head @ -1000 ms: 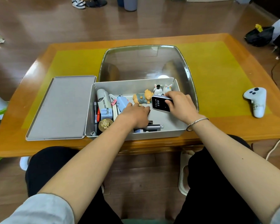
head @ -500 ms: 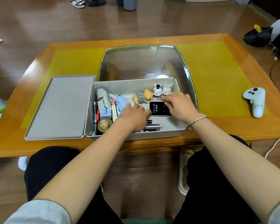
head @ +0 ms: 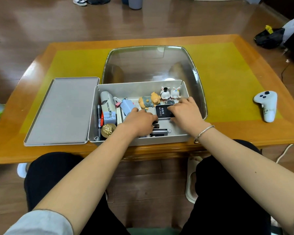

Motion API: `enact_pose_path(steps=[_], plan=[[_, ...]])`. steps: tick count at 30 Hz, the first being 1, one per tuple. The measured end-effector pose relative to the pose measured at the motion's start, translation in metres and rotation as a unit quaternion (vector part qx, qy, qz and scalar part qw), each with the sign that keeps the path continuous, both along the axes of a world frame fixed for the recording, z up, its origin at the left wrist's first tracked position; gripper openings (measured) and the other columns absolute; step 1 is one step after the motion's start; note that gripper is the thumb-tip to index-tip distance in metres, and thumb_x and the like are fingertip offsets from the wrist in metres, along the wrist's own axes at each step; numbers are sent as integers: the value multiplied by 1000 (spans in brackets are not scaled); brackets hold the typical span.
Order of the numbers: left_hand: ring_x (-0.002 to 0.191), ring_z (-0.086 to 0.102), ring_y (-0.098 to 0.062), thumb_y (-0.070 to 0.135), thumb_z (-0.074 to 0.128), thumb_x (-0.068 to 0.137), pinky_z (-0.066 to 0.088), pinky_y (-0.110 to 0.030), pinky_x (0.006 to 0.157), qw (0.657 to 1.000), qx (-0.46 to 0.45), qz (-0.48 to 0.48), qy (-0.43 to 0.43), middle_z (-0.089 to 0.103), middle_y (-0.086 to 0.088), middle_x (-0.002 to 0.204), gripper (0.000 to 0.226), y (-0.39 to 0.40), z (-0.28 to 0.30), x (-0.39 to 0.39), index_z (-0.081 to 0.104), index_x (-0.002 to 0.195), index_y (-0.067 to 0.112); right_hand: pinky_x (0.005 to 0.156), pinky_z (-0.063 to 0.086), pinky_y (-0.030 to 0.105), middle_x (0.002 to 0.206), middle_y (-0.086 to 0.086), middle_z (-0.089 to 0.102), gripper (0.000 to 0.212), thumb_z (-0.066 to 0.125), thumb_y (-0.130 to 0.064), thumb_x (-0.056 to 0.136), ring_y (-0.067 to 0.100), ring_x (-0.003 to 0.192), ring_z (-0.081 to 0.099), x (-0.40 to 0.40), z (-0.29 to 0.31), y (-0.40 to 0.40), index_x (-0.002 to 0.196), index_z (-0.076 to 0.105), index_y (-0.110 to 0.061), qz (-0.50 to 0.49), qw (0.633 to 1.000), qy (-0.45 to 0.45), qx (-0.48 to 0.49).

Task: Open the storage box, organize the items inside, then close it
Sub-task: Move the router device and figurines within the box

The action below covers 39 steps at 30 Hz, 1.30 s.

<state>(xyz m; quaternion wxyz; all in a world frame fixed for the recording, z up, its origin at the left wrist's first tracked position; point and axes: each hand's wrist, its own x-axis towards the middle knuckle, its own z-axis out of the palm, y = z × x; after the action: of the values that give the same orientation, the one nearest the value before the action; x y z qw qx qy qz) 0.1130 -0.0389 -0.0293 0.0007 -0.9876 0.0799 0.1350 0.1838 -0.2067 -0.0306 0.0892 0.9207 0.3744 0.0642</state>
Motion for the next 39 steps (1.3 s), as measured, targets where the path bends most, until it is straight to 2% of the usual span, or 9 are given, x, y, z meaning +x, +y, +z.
enact_pose_path(steps=[4, 12, 17, 20, 23, 28, 31, 35, 39], plan=[[115, 49, -24, 23, 40, 92, 30, -42, 97, 1000, -6, 8, -5, 61, 0, 124, 40, 0, -1, -1, 47, 132, 29, 85, 36, 32, 97, 3, 69, 14, 53, -20, 88, 25, 96, 63, -1, -2, 6, 99, 62, -19, -25, 998, 42, -50], [114, 51, -24, 27, 38, 94, 32, -43, 98, 1000, 12, -4, -12, 63, -1, 121, 39, 0, -3, -1, 51, 131, 28, 81, 42, 33, 92, 5, 69, 19, 49, -11, 90, 27, 88, 64, 2, -6, 13, 101, 64, -18, -43, 998, 13, -50], [111, 53, -25, 23, 41, 92, 33, -40, 92, 999, -35, 10, -17, 63, -2, 119, 39, 1, 0, 0, 54, 128, 28, 85, 40, 34, 95, 5, 69, 17, 55, -24, 90, 26, 92, 64, 3, -9, 14, 104, 62, -19, -42, 998, 26, -37], [108, 55, -25, 18, 41, 91, 35, -38, 89, 994, -96, 35, -38, 64, -4, 117, 35, 1, 3, -1, 59, 121, 24, 86, 40, 35, 102, 6, 66, 29, 58, -40, 87, 27, 98, 61, 4, -8, 16, 109, 60, -20, -45, 998, 36, -36], [110, 54, -26, 16, 41, 92, 37, -38, 89, 989, -130, 41, -64, 63, -5, 119, 34, 4, 7, -3, 59, 120, 21, 87, 40, 35, 104, 7, 66, 32, 60, -42, 86, 27, 100, 61, 5, -9, 16, 110, 60, -21, -47, 998, 36, -26], [116, 50, -24, 10, 45, 93, 39, -38, 97, 961, -218, 92, -143, 61, -4, 123, 32, 24, 18, -16, 61, 119, 17, 92, 37, 37, 114, 6, 62, 42, 65, -41, 82, 27, 108, 56, 4, -4, 15, 117, 57, -20, -48, 996, 77, -9], [115, 48, -22, 9, 47, 93, 38, -37, 98, 935, -237, 146, -220, 61, -3, 120, 28, 44, 22, -26, 62, 116, 16, 89, 40, 38, 113, 6, 63, 37, 64, -37, 82, 28, 106, 57, 6, 5, 23, 113, 59, -19, -49, 994, 86, 41], [117, 44, -29, 8, 49, 90, 35, -41, 97, 893, -202, 244, -318, 56, -9, 125, 34, 71, 25, -36, 57, 123, 13, 78, 44, 36, 105, 8, 63, 29, 63, -37, 84, 30, 99, 60, 11, 19, 42, 104, 61, -16, -33, 993, 73, 88], [122, 40, -35, 4, 51, 86, 36, -47, 95, 873, -155, 345, -307, 43, -14, 137, 51, 93, 19, -43, 41, 136, 11, 71, 45, 34, 108, 9, 60, 29, 62, -33, 86, 31, 97, 60, 16, 18, 69, 105, 61, -11, -18, 994, 77, 78]])
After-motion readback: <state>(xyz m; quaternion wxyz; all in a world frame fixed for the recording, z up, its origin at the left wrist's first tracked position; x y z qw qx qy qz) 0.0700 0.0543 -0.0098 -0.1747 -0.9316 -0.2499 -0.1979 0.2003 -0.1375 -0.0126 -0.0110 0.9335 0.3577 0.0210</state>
